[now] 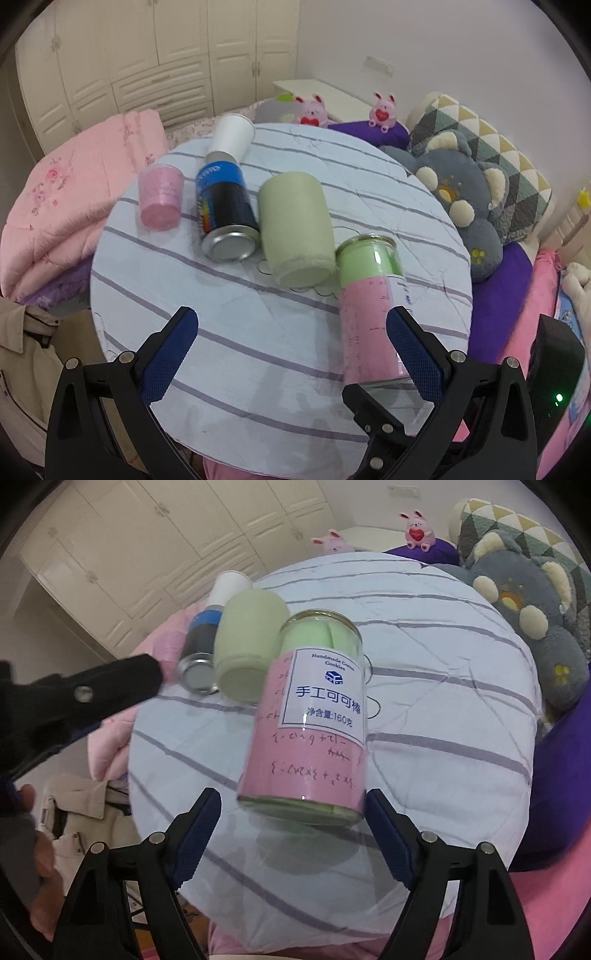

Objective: Flip cup upright
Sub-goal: 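Close the left gripper on the jar while the right gripper releases it, then rotate the held jar with the left gripper until its open end faces up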

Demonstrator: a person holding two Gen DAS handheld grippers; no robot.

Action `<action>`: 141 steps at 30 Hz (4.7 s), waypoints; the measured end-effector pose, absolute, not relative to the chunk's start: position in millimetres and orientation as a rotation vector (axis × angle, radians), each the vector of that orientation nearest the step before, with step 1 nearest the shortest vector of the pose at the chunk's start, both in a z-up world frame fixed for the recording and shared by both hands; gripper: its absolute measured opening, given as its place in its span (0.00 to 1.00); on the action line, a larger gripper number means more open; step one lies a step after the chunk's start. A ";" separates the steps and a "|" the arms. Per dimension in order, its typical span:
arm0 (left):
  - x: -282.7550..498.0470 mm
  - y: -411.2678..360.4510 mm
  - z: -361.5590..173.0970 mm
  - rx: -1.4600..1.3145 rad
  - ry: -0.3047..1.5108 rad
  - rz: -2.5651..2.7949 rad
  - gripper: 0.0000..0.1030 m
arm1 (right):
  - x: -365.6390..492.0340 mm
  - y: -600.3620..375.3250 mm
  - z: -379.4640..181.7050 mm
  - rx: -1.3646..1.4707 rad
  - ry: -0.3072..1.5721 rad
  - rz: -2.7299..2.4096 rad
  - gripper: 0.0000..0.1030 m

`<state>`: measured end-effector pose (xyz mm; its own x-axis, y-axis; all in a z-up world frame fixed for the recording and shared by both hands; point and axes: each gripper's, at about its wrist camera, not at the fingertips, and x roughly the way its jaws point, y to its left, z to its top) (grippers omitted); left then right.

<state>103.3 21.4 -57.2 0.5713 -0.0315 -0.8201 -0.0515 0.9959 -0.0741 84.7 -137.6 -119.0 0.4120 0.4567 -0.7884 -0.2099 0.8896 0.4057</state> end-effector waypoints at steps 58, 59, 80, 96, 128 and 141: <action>201.0 -73.7 -121.3 -0.011 1.269 0.049 0.69 | 137.8 -220.2 -132.3 0.208 1.070 0.492 0.79; 200.6 -72.9 -120.7 -0.015 1.266 0.047 0.69 | 136.8 -218.7 -132.5 0.205 1.073 0.496 0.79; 184.8 -63.1 -102.9 0.001 1.179 0.046 0.69 | 130.9 -202.8 -124.8 0.254 1.075 0.617 0.79; 170.9 -47.8 -81.6 -0.013 1.068 0.046 0.69 | 131.8 -185.3 -121.9 0.165 1.026 0.582 0.79; 161.1 -38.5 -64.2 -0.066 0.925 0.023 0.68 | 136.4 -171.7 -120.0 0.100 1.022 0.565 0.79; 166.2 -41.0 -77.1 -0.052 0.931 0.026 0.69 | 157.6 -174.4 -137.6 0.105 1.048 0.510 0.79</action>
